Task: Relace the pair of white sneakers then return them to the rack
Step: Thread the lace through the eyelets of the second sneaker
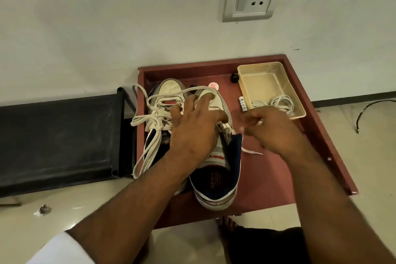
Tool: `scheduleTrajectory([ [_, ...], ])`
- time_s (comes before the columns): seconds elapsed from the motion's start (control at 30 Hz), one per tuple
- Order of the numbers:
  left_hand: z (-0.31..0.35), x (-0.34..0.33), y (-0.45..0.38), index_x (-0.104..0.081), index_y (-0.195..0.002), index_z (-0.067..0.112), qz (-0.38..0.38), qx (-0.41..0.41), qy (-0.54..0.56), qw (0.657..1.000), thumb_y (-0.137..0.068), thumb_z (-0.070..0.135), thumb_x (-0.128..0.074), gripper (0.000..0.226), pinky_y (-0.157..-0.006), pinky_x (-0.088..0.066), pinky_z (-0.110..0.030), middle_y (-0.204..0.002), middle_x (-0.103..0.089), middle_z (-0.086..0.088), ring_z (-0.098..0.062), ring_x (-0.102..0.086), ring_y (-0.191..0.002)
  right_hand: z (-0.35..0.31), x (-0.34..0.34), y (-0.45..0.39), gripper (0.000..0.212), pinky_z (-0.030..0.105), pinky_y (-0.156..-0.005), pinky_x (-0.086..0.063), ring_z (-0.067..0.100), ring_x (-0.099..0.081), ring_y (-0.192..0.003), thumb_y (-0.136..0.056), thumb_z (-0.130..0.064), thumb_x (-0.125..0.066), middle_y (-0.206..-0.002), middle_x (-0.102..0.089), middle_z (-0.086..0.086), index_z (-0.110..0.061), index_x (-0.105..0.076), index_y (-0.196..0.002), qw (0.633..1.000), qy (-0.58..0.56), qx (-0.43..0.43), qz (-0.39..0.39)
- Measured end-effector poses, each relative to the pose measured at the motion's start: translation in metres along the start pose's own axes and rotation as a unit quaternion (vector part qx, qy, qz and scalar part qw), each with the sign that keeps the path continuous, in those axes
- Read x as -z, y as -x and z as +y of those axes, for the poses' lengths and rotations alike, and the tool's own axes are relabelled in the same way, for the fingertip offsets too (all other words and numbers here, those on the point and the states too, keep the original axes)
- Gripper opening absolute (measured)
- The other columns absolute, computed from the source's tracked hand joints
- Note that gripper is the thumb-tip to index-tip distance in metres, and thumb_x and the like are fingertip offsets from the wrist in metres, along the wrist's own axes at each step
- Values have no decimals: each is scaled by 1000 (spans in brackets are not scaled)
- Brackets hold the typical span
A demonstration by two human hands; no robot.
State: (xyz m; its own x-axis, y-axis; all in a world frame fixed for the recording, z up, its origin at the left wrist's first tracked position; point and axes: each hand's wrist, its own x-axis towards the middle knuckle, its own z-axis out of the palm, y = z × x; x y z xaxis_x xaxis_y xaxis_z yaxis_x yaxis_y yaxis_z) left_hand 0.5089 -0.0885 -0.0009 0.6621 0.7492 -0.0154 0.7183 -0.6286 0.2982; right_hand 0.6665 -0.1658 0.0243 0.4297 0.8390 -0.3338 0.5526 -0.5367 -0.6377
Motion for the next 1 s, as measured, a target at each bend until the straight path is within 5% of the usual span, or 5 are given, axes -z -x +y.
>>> scheduleTrajectory([
  [0.17,3,5,1,-64,-112,47,-29,-56,-20,998,-85,32,-69,31,-111,-11,-57,-156,-22,13,-23,-5,-148,1,-18,-17,22,17,-54,-42,9,-60,-62,-82,-8,-72,-67,-68,-3,-23,-70,-65,999,23,13,-37],
  [0.43,8,10,4,-73,-93,43,-32,-47,-13,998,-84,41,-69,10,-109,-2,-52,-155,-28,16,-21,-8,-148,51,44,6,7,24,-55,-39,14,-53,-65,-82,-4,-70,-73,-60,8,1,-68,-87,971,159,-132,-118],
  [0.7,6,8,3,-72,-96,40,-43,-18,-9,999,-88,27,-67,16,-108,-13,-47,-107,-63,16,-14,-39,-117,1,-19,-16,12,27,-68,-52,10,-65,-71,-79,-6,-76,-77,-71,-3,-18,-75,-78,990,81,59,-100],
  [0.83,3,10,1,-74,-95,37,-37,26,20,999,-85,19,-67,22,-108,-22,-47,-94,-70,13,-15,-49,-110,40,35,0,8,28,-61,-44,8,-63,-64,-77,-9,-76,-62,-68,-3,-12,-75,-69,986,123,-33,-110],
  [1.0,3,9,0,-74,-99,33,-19,31,34,999,-87,15,-66,23,-100,-29,-36,-95,-69,10,-16,-44,-112,61,56,11,9,32,-67,-49,20,-64,-77,-77,-11,-78,-84,-71,3,-16,-72,-73,973,169,-118,-109],
])
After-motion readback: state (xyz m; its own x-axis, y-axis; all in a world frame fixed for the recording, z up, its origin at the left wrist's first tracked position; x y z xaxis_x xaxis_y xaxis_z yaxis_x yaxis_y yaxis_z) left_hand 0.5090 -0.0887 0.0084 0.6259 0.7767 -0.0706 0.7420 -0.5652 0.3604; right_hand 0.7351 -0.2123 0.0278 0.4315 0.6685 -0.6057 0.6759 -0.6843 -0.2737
